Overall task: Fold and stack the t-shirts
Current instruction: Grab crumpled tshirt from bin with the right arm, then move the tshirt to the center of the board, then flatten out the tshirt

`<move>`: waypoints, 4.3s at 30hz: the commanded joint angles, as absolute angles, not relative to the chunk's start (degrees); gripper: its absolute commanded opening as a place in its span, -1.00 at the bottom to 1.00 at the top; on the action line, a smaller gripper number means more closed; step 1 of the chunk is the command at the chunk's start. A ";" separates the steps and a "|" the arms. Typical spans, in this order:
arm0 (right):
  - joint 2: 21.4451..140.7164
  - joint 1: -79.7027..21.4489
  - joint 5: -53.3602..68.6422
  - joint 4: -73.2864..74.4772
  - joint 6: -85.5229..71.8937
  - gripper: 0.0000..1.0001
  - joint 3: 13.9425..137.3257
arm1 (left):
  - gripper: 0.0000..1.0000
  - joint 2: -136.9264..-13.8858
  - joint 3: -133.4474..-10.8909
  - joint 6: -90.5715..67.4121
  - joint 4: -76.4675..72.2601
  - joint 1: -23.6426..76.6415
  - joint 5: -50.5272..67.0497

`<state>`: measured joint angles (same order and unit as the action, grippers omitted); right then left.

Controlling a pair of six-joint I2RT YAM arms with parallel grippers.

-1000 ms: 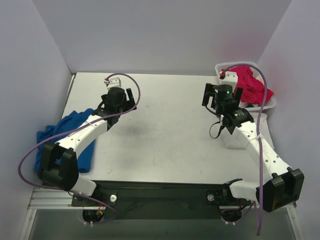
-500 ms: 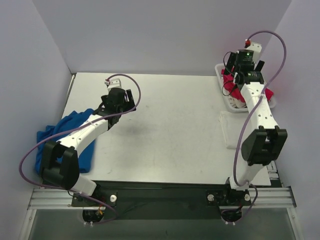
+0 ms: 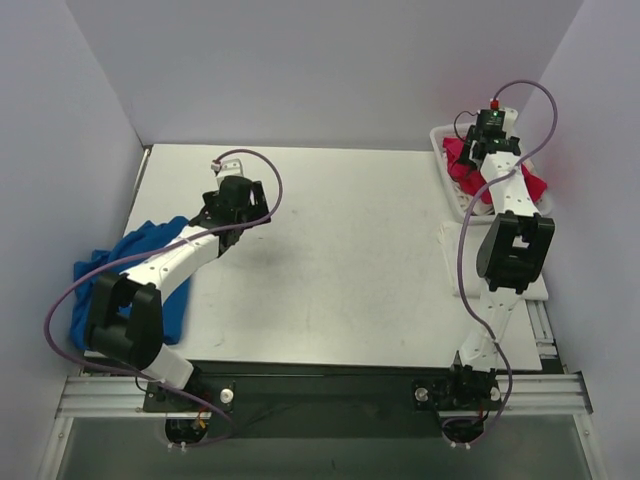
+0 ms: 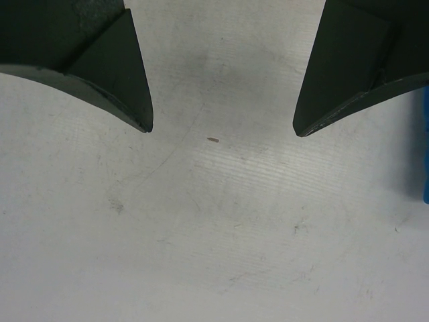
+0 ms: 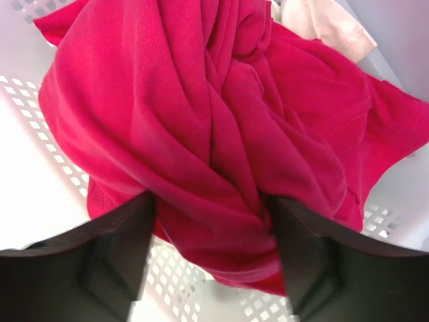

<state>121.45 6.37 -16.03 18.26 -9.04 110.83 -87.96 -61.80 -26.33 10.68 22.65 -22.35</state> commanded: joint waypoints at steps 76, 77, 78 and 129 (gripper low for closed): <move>86.57 -27.60 -15.55 0.44 -18.87 -1.00 66.98 | 0.71 -73.30 -38.51 -37.71 -5.89 23.62 5.71; 86.66 -26.38 -15.56 0.44 -20.20 -1.00 65.49 | 0.70 -73.21 -37.89 -37.27 -6.06 24.77 5.89; 87.10 -25.85 -15.56 0.44 -21.17 -1.00 64.70 | 0.66 -73.13 -37.27 -36.83 -6.33 26.09 5.54; 92.90 -22.06 -13.36 3.95 -29.00 -1.00 62.49 | -0.23 -80.41 -29.09 -53.53 -12.40 41.48 19.51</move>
<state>92.90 -22.48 -12.58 2.50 -28.10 62.19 -78.85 -27.68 -53.84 -12.60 41.21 18.68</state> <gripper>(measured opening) 0.096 0.409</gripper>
